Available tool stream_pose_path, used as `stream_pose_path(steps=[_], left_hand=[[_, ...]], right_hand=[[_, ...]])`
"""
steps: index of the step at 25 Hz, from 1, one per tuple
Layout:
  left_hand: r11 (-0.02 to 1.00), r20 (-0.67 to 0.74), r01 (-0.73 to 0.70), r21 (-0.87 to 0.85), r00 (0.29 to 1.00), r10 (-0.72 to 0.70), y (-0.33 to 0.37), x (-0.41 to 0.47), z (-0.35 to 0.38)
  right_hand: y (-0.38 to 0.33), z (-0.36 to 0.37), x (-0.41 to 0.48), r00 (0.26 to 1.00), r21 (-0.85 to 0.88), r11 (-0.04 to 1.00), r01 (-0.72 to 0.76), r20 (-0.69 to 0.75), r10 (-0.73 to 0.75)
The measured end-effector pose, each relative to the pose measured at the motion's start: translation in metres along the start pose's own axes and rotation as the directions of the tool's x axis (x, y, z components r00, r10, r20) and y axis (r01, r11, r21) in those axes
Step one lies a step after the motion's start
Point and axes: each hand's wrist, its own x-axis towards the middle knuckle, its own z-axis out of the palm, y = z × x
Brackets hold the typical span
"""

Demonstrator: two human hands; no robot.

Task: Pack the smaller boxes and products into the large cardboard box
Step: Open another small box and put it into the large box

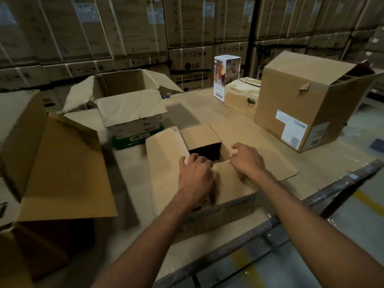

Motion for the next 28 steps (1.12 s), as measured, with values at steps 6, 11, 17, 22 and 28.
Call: stream_pose_path(steps=[6, 11, 17, 22, 28], left_hand=[[0.935, 0.163, 0.353, -0.024, 0.925, -0.345, -0.038, -0.01, 0.007], [0.921, 0.219, 0.388, -0.044, 0.903, -0.37, -0.036, -0.016, 0.012], [0.903, 0.303, 0.43, 0.013, 0.858, -0.413, -0.018, -0.009, 0.008], [0.895, 0.205, 0.446, -0.018, 0.878, -0.433, -0.011, 0.007, -0.007], [0.902, 0.103, 0.423, 0.082, 0.897, -0.43, -0.006, 0.025, -0.047]], right_hand=[[0.014, 0.022, 0.026, 0.938, -0.099, 0.956, -0.277, 0.187, 0.291], [0.011, 0.025, 0.034, 0.945, -0.111, 0.95, -0.292, 0.118, 0.305], [0.046, 0.018, 0.047, 0.83, -0.01, 0.83, -0.557, 0.025, 0.557], [0.066, -0.013, 0.038, 0.871, 0.055, 0.872, -0.486, -0.048, 0.489], [-0.019, -0.078, 0.014, 0.974, -0.299, 0.944, -0.139, -0.212, 0.076]])
